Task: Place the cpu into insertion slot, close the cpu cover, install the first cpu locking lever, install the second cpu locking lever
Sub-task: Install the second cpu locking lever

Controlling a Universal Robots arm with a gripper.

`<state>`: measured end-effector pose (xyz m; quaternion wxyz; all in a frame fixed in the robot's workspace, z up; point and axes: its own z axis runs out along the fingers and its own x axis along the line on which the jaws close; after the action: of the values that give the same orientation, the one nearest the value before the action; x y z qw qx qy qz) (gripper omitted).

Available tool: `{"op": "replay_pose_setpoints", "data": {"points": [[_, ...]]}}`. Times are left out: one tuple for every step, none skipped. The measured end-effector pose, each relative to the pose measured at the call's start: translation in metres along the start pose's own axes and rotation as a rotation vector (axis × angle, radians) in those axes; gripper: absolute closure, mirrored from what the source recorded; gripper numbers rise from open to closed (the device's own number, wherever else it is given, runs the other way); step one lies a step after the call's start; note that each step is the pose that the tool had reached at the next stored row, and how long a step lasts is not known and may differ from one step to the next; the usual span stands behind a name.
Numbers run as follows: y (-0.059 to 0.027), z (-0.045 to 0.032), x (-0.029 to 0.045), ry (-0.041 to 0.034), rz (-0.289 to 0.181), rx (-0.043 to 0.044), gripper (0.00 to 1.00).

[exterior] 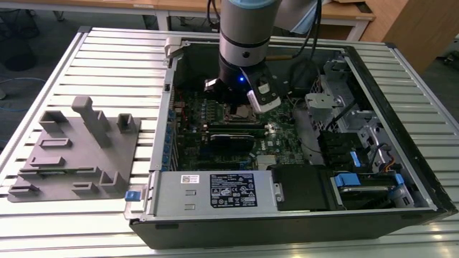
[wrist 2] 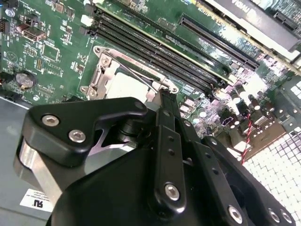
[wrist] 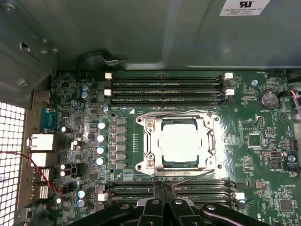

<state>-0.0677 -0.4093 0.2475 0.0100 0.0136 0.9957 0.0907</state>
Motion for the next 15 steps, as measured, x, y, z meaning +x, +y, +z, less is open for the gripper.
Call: {"op": "replay_pose_setpoints", "data": {"points": [[-0.0001,0.0004,0.0,-0.0003,0.0,-0.0003,0.89],[-0.0003,0.0016,0.0003,-0.0009,0.0,-0.0003,0.89],[-0.0006,0.0032,0.0011,-0.0014,0.0,-0.0002,0.89],[-0.001,0.005,0.0023,-0.0019,0.0,-0.0001,0.89],[-0.0014,0.0067,0.0038,-0.0023,0.0,0.0,0.89],[-0.0017,0.0084,0.0057,-0.0024,0.0,-0.0001,0.89],[-0.0021,0.0102,0.0077,-0.0025,0.0,-0.0002,0.89],[-0.0025,0.0119,0.01,-0.0024,0.0,-0.0002,0.89],[-0.0029,0.0137,0.0126,-0.0024,0.0,-0.0001,0.89],[-0.0033,0.0154,0.0152,-0.0024,0.0,-0.0001,0.89],[-0.0037,0.0171,0.0179,-0.0023,0.0,-0.0001,0.89],[-0.0041,0.0188,0.0205,-0.0024,0.0,-0.0001,0.89],[-0.0044,0.0206,0.0223,-0.0025,0.0,-0.0002,0.89],[-0.0048,0.0224,0.0229,-0.0026,0.0,-0.0002,0.89],[-0.0051,0.0242,0.023,-0.0023,0.0,-0.0005,0.89]]}}
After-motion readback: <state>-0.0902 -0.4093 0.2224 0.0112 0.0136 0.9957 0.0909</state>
